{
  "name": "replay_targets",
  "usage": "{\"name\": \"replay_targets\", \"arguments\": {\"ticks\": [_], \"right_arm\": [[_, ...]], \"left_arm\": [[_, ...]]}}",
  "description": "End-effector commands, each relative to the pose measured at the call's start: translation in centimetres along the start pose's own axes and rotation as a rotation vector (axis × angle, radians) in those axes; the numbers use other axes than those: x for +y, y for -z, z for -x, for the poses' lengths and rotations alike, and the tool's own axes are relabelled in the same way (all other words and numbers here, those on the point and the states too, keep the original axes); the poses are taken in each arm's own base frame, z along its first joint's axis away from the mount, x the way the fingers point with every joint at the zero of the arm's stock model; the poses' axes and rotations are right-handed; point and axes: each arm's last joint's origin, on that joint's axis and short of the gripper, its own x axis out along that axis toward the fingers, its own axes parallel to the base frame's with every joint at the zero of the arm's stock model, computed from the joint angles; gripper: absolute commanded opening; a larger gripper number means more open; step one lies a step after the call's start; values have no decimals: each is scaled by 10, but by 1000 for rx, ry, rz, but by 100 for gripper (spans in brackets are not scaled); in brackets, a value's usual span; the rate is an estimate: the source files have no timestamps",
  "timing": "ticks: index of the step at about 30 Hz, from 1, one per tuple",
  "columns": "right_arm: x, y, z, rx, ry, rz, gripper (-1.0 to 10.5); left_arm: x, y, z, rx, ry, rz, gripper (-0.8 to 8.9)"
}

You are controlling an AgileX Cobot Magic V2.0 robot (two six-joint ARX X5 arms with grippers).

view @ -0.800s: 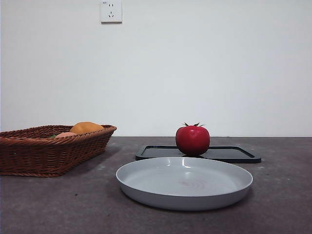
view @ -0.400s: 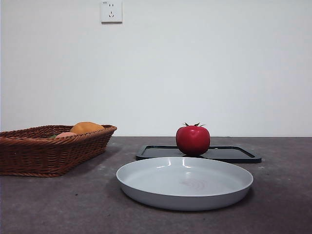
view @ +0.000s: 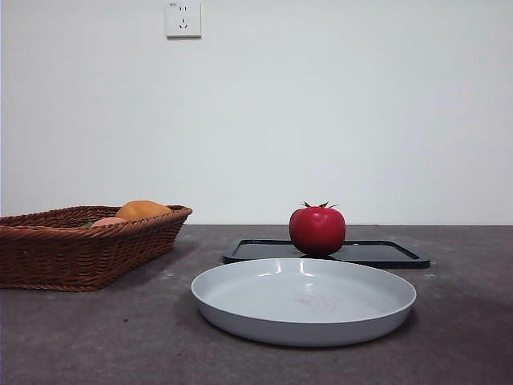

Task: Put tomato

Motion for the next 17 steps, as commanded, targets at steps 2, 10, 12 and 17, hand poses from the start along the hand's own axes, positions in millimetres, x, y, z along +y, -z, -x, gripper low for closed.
{"name": "replay_targets", "arguments": {"ticks": [2, 10, 12, 17], "right_arm": [[-1, 3, 0, 19, 34, 3, 10], [-2, 11, 0, 103, 40, -12, 10], [-2, 11, 0, 103, 41, -12, 10], [-1, 10, 0, 88, 37, -13, 10]], "left_arm": [[0, 7, -2, 25, -5, 4, 7], [0, 7, -2, 25, -5, 5, 7], [0, 7, -2, 25, -5, 4, 7], [0, 7, -2, 25, -5, 4, 7]]}}
